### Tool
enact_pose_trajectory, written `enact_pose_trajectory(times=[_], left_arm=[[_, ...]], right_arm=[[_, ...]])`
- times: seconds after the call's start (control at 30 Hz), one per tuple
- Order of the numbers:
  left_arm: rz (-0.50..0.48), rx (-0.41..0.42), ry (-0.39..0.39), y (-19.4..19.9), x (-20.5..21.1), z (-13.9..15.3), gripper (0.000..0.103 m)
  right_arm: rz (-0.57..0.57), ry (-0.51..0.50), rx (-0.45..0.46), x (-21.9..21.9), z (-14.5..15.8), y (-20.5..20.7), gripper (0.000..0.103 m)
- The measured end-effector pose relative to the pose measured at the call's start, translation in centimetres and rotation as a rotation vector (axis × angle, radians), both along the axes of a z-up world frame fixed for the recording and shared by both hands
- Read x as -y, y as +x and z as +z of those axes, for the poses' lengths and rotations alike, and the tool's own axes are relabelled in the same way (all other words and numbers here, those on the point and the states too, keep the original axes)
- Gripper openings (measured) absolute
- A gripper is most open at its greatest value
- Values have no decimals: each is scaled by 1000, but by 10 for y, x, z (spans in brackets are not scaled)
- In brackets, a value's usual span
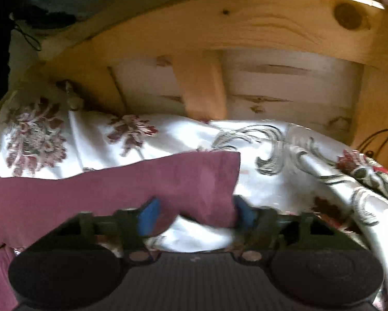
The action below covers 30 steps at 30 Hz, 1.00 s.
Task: Fold small clothes
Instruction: 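Grasp the maroon sweater's sleeve cuff with the right gripper and lift it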
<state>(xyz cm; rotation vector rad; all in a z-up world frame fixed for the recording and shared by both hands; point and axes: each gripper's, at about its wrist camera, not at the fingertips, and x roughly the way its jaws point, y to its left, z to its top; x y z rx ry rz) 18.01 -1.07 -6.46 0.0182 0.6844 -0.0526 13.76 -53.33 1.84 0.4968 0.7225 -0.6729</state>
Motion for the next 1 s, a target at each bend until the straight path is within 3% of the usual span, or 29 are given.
enact_pose_trajectory(times=[0.07,0.13,0.3,0.47,0.57,0.77,1.0], left_arm=[[4,-17,-16,4,-4,-4,102],[11,-33,-25,6,-8,-5,102],[18,-51,-24,10,-13,-5,102],[20,-42,-27,12,-20,-1,102],[34,-47,-57,13,-27,2,102],[73,-43,-104,14,-42,6,102],[170,4,-121,15,-63,12,102]], right_arm=[[17,-3,36,-8,4,2,24],[35,-31,63,-16,10,4,18],[173,-238,149,-63,42,12,17],[448,-450,229,-139,74,30,17],[624,-523,281,-188,86,39,17],[953,-586,351,-286,81,48,17],[1209,-592,367,-370,57,47,17]])
